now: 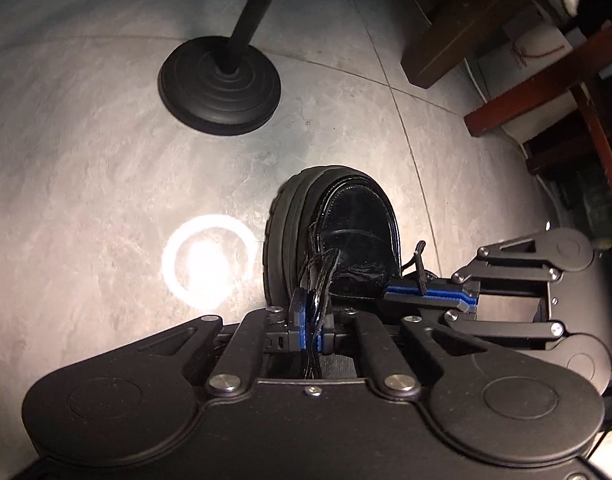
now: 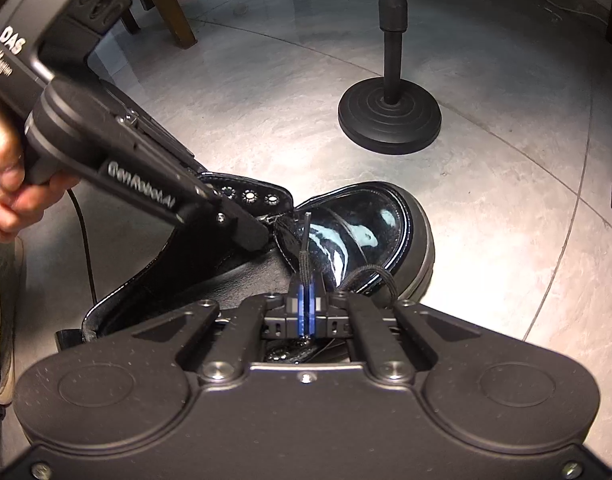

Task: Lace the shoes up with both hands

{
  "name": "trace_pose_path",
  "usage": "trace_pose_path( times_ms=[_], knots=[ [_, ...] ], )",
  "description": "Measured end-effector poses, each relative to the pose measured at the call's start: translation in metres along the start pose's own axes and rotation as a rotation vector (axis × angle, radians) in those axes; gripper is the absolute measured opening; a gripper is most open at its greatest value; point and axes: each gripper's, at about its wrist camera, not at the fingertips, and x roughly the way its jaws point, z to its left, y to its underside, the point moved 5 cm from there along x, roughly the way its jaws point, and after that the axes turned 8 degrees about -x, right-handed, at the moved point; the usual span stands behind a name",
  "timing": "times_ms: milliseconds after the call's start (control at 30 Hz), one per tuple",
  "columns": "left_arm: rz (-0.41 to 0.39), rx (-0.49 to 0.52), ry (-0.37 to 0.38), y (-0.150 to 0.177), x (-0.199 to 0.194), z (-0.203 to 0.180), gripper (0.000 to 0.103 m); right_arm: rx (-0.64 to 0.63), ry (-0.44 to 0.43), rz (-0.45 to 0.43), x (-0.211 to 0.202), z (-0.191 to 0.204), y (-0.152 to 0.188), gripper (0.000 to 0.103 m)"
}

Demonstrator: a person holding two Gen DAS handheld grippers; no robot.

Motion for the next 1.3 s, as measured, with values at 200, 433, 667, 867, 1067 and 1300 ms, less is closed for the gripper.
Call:
trace_pose_path(
  times_ms=[200, 433, 667, 867, 1067, 1300],
  knots=[
    [0.027, -0.032, 0.063, -0.005, 0.002, 0.011, 0.006, -0.004, -0.008, -0.001, 0.000, -0.001, 0.001, 0.002],
    [0.048, 0.014, 0.036, -0.006, 0.004, 0.004, 0.006, 0.008, -0.022, 0.019, 0.002, -0.003, 0.000, 0.002],
    [0.082, -0.034, 0.140, -0.008, 0.011, 0.015, 0.007, 0.077, -0.031, 0.062, 0.003, -0.008, 0.001, 0.002],
    [0.100, -0.018, 0.167, -0.006, 0.013, 0.015, 0.011, 0.180, -0.052, 0.042, 0.002, -0.017, 0.010, 0.002],
    [0.120, -0.024, 0.182, -0.007, 0.015, 0.018, 0.013, 0.227, -0.078, 0.025, 0.005, -0.022, 0.013, 0.001],
    [0.134, 0.057, 0.200, -0.007, 0.018, 0.014, 0.014, 0.233, -0.051, 0.034, 0.004, -0.018, 0.016, 0.001]
  ],
)
